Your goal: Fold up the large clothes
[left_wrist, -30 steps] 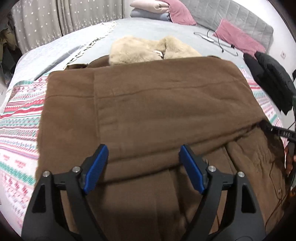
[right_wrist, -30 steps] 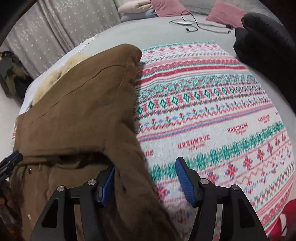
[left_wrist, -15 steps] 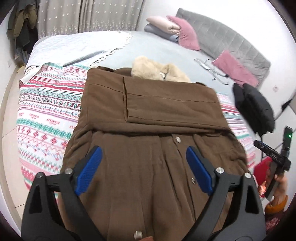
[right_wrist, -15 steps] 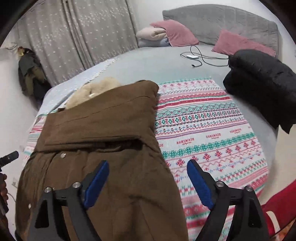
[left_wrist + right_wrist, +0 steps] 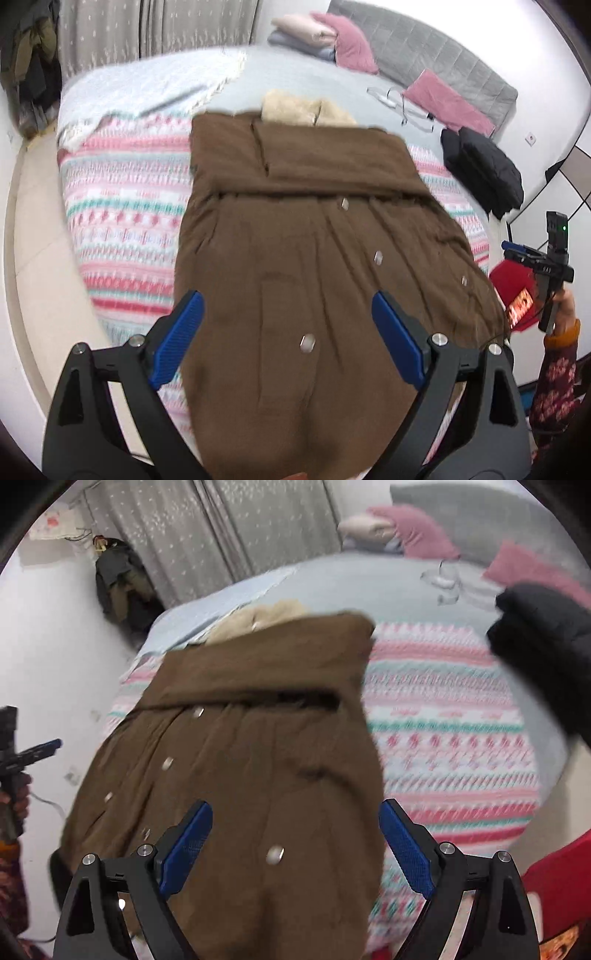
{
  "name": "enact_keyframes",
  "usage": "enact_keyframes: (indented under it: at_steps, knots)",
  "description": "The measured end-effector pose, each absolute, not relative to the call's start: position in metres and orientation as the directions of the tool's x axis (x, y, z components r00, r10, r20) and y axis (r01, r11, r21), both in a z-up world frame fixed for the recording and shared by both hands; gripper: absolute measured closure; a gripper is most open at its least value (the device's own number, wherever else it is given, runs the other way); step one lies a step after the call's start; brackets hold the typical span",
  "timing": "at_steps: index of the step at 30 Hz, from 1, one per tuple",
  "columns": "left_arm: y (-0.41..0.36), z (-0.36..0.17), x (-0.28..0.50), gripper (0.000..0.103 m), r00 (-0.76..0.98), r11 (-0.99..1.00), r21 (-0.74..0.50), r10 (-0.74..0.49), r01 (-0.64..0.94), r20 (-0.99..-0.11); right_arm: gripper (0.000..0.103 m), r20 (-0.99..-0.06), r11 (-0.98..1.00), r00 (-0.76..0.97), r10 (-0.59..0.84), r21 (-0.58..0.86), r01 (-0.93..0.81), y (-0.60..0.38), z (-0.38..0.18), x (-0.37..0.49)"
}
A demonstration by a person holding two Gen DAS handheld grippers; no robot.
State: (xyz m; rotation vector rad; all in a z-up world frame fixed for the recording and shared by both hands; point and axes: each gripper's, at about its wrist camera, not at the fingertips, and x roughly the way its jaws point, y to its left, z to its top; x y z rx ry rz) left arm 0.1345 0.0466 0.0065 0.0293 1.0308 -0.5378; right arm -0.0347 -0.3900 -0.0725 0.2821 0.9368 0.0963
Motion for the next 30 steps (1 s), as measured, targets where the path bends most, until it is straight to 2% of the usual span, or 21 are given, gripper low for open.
enact_keyframes:
  at_steps: [4, 13, 18, 25, 27, 28, 29, 30]
  knots:
    - [0.065, -0.019, 0.134, 0.011, 0.302, 0.884, -0.256, -0.386, 0.391, -0.871, 0.01, -0.814, 0.935, 0.509, 0.28, 0.352, 0.047, -0.399, -0.091, -0.04]
    - [0.092, -0.087, 0.118, 0.011, 0.159, 0.9, -0.285, -0.351, 0.331, -0.923, 0.01, -0.856, 0.916, 0.401, 0.326, 0.391, 0.09, -0.409, -0.132, -0.055]
    - [0.1, -0.107, 0.104, 0.015, 0.087, 0.884, -0.359, -0.4, 0.3, -0.912, 0.011, -0.842, 0.87, 0.382, 0.38, 0.466, 0.161, -0.427, -0.148, -0.066]
    - [0.106, -0.121, 0.076, 0.016, 0.014, 0.855, -0.421, -0.446, 0.303, -0.895, 0.011, -0.822, 0.816, 0.32, 0.471, 0.544, 0.196, -0.43, -0.168, -0.085]
    - [0.11, -0.12, 0.068, 0.023, 0.011, 0.849, -0.436, -0.459, 0.298, -0.888, 0.016, -0.825, 0.809, 0.278, 0.492, 0.551, 0.203, -0.423, -0.178, -0.091]
    - [0.112, -0.118, 0.063, 0.031, 0.017, 0.847, -0.444, -0.469, 0.294, -0.883, 0.027, -0.824, 0.806, 0.262, 0.502, 0.556, 0.203, -0.418, -0.182, -0.095]
    - [0.116, -0.116, 0.059, 0.036, 0.024, 0.845, -0.454, -0.479, 0.284, -0.877, 0.042, -0.816, 0.796, 0.257, 0.518, 0.57, 0.204, -0.415, -0.185, -0.097]
    - [0.12, -0.112, 0.055, 0.045, 0.03, 0.842, -0.468, -0.493, 0.269, -0.869, 0.049, -0.804, 0.783, 0.261, 0.534, 0.587, 0.207, -0.412, -0.185, -0.1]
